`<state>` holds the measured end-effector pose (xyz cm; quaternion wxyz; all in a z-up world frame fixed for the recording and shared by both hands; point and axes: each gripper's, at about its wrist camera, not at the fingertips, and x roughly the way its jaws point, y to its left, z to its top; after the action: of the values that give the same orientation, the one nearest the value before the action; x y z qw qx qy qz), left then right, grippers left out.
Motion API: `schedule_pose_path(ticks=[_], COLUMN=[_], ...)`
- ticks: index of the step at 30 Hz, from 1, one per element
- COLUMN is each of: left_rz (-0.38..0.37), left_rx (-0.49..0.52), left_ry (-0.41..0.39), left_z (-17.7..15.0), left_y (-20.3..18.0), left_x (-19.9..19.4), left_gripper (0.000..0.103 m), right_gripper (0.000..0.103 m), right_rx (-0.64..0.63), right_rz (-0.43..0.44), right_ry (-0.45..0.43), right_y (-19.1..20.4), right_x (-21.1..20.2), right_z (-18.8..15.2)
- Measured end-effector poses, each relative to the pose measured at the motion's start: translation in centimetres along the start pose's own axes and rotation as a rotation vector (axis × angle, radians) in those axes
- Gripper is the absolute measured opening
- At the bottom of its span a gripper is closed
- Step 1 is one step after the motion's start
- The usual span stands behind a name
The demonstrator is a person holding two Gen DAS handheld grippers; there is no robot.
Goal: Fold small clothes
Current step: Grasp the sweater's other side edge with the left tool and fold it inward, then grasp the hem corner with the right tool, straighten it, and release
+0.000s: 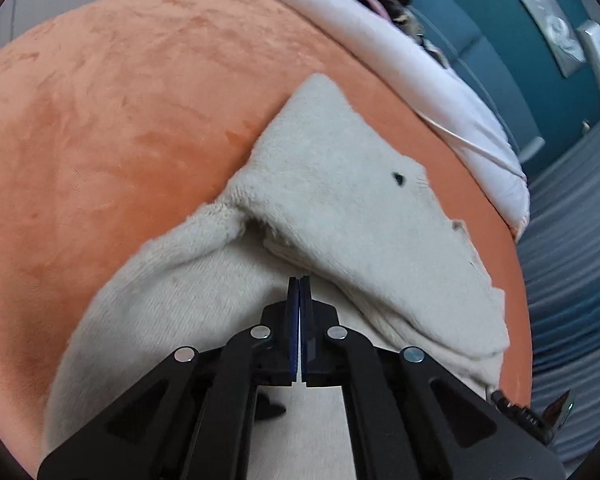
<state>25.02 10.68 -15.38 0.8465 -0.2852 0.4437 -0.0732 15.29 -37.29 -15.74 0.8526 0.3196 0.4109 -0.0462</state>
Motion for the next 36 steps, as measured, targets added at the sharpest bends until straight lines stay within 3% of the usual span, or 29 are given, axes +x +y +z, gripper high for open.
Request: schedule_pose_path(ticks=[3,4,5,6,8,11,13,15,18,21,23,25,27,29,30,31,32,36], left_rz=[-0.015,-0.015,-0.006,0.008,0.001,-0.003,0.019,0.072,0.165,0.16,0.133,0.143,0.156,0.158,0.152,0.145,0.14,0.142], left_rx=[0.046,0.042,0.02,-0.008,-0.05,-0.025,0.019,0.084,0.157,0.122,0.113,0.121,0.125,0.124,0.124,0.122,0.119,0.136], left_ry=[0.009,0.016,0.027,0.029,0.021,-0.008,-0.008,-0.01,0.004,0.034,0.025,0.017,0.012,0.01,0.01,0.012,0.013,-0.002], left_z=[-0.9,-1.1,-1.2,-1.2,-1.1,-1.2,-1.6,-2.1,-2.6,-2.8,-3.0,-3.1,-3.3,-3.3,-3.3,-3.3,-3.3,-3.2], left_y=[-0.5,-0.5,-0.2,0.0,0.2,0.2,0.2,0.4,1.7,4.2,4.9,4.7,4.3,3.9,3.8,3.7,3.7,3.9], left_x=[-1.3,-1.3,-1.0,-0.8,-1.0,-2.7,-3.6,-4.3,-4.7,-4.6,-4.8,-4.8,-4.6,-4.7,-4.9,-5.1,-5.3,-6.5], left_gripper=[0.001,0.008,0.021,0.025,0.025,0.026,0.027,0.027,0.028,0.027,0.027,0.027,0.028,0.028,0.028,0.028,0.028,0.029], right_gripper=[0.026,0.026,0.026,0.026,0.026,0.03,0.032,0.032,0.033,0.04,0.047,0.054,0.054,0.052,0.044,0.019,0.012,0.01], right_rx=[-0.018,-0.018,-0.031,-0.068,-0.225,-0.485,-0.535,-0.515,-0.391,-0.235,-0.097,0.002,-0.001,-0.061,-0.134,-0.202,-0.257,-0.38], right_rz=[0.036,0.045,0.062,0.068,0.048,0.082,0.124,0.097,0.058,-0.097,-0.154,-0.189,-0.194,-0.212,-0.225,-0.246,-0.273,-0.151], right_ry=[0.034,0.048,0.065,0.083,0.113,0.181,0.212,0.202,0.113,-0.011,-0.061,-0.065,0.014,0.081,0.097,0.115,0.137,0.091], right_y=[1.2,1.8,3.0,4.6,8.8,16.5,19.6,21.2,19.2,13.8,9.5,6.2,5.1,6.3,7.7,9.1,10.4,19.0], right_x=[-0.4,-0.2,0.0,0.2,0.6,2.9,4.6,5.8,5.0,3.0,2.0,2.3,4.4,6.2,6.7,7.1,7.5,3.7], right_z=[-0.5,-0.6,-0.8,-1.1,-2.7,-6.1,-6.9,-6.3,-3.7,0.3,3.1,5.6,7.1,7.4,7.3,7.1,7.0,8.0])
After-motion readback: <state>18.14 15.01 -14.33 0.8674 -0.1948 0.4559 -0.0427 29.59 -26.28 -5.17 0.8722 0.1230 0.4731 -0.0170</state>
